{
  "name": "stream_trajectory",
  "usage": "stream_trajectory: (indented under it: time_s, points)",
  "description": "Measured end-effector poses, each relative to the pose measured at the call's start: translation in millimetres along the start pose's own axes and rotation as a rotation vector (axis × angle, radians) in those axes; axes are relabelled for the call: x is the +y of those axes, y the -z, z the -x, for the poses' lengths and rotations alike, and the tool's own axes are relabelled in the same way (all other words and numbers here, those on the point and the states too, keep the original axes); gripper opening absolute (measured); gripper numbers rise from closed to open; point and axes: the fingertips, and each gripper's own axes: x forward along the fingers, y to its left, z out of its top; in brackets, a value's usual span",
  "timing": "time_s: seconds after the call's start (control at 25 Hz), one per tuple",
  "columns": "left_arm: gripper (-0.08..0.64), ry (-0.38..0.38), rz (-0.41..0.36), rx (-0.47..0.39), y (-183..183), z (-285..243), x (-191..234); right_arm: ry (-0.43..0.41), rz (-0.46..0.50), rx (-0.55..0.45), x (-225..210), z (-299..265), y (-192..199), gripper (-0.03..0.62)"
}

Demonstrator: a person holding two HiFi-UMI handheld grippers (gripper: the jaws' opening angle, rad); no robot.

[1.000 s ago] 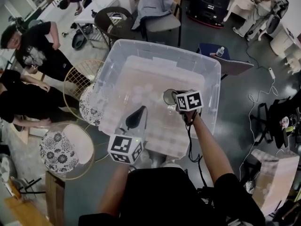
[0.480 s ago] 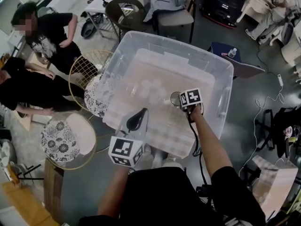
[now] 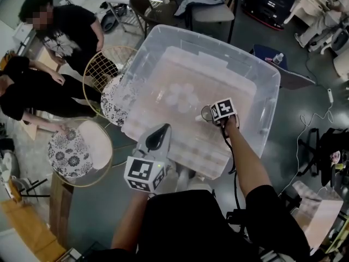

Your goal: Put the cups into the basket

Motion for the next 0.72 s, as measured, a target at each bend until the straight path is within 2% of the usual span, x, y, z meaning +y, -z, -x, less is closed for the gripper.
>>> stream_trajectory:
  time_s: [0.16, 0.32, 0.44, 0.52, 0.72]
  points:
    - [0.005, 0.002, 0.000, 0.001, 1, -1, -1, 0.015, 0.014, 0.022, -3, -3, 6, 0.074]
    - [0.005, 0.004, 0.000, -0.003, -2, 0, -1, 0.007, 0.000, 0.004, -3, -1, 2, 0.084]
    - [0.005, 0.007, -0.001, -0.008, -2, 1, -1, -0.002, -0.024, -0.027, -3, 4, -5, 0.094]
    - [0.005, 0.011, 0.001, -0.009, -2, 2, -2, -0.010, -0.036, -0.052, -5, 11, -11, 0.133]
    - [0.005, 0.020, 0.003, -0.015, -1, 5, -5, -0.024, -0.043, -0.116, -2, 29, -26, 0.133]
